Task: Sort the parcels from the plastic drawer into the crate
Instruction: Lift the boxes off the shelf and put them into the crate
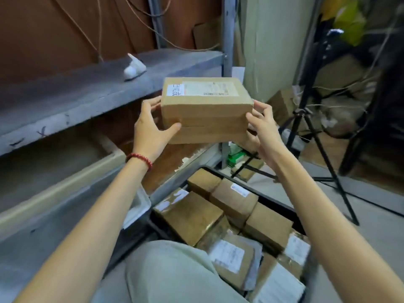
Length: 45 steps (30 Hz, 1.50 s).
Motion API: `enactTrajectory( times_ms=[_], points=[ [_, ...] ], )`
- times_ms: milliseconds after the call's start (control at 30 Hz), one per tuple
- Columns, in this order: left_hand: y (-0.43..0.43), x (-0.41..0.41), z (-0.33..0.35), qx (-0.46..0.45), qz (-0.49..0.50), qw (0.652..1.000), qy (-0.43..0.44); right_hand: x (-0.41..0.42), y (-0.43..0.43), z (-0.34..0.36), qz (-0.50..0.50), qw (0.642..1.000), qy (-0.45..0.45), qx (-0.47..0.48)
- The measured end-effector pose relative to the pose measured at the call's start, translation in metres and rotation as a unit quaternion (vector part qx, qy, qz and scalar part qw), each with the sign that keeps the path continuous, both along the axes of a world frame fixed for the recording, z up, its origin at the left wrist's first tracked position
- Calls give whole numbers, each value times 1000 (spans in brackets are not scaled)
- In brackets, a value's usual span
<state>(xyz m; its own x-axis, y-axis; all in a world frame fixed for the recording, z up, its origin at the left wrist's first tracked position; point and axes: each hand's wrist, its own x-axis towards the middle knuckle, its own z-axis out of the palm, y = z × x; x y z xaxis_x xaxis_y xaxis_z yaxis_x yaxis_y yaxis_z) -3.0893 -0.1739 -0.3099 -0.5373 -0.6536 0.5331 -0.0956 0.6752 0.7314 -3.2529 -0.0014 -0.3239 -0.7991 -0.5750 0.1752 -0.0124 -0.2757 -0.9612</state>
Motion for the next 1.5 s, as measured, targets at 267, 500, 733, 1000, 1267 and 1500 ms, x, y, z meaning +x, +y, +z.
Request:
enactTrajectory(
  times_ms=[267,500,733,1000,1267,1500],
  points=[
    [70,-57,-111,94,-118,985,-81,-7,108,-106,-131,980,-132,66],
    [109,-79,-177,134,-164,963,-164,15,163,-170,-210,950,-178,147],
    [143,-88,-222,161,-236,931,-226,26,195,-215,-251,920,-251,166],
    [166,-87,-255,172,-254,904,-299,38,215,-254,-297,900,-237,215],
    [165,-108,-254,15,-247,873,-420,35,199,-272,-269,885,-103,367],
    [157,-130,-242,-252,-169,815,-494,18,198,-266,-231,780,47,580]
  ],
)
